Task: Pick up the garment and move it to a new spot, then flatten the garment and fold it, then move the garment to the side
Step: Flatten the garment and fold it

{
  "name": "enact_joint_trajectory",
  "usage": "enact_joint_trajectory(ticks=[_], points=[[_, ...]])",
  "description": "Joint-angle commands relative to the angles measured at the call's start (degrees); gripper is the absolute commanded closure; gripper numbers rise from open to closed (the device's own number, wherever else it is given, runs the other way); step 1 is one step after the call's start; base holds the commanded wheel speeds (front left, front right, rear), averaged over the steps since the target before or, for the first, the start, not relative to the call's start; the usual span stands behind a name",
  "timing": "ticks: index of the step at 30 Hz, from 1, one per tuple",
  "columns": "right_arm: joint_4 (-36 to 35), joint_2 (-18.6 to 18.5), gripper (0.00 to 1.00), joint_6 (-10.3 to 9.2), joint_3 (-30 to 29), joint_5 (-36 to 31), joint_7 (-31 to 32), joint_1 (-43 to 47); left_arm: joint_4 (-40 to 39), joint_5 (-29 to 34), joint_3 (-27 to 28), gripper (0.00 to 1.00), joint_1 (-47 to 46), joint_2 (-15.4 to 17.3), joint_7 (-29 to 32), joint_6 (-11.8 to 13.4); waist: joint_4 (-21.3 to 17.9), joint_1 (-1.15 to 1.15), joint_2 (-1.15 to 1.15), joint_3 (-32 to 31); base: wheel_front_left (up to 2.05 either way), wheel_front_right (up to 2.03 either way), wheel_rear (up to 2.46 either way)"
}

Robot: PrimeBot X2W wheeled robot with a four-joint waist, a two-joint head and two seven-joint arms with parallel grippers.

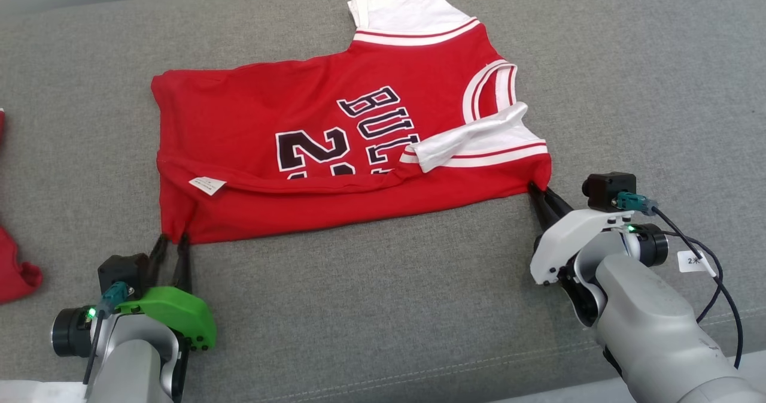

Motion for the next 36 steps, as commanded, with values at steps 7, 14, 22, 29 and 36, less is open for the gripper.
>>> enact_joint_trajectory(ticks=[7,14,22,29,36], points=[[-0.5,-0.9,1.0,-0.08,0.0,1.2,-0.2,0.6,-1.3,-0.3,0.7,1.0,1.9,0.9,0.0,-1.0,0.1,0.0,0.0,-0.8,0.0,0.0,0.0],[-1.6,-1.5,1.0,-0.08,0.0,2.2,-0.2,2.3,-3.9,-1.7,1.5,1.0,4.6,-0.4,0.0,-1.6,0.4,0.0,0.0,-2.6,0.0,0.0,0.0],[-5.4,-4.3,1.0,-0.08,1.1,5.8,-0.2,8.0,-7.4,-4.4,0.3,1.0,10.4,-0.5,0.0,-2.0,1.3,0.0,0.0,-6.8,0.0,0.0,0.0],[-10.4,-8.0,1.0,-0.09,0.9,8.8,0.6,15.2,-10.5,-6.4,-0.3,1.0,17.1,-0.4,0.0,-2.0,1.6,0.0,0.0,-9.7,0.0,0.0,0.0],[-16.3,-9.0,1.0,-0.09,-0.4,9.8,3.8,21.1,-12.1,-6.9,0.5,1.0,21.1,-1.1,0.0,-1.9,1.6,0.0,0.0,-10.8,0.0,0.0,0.0]])
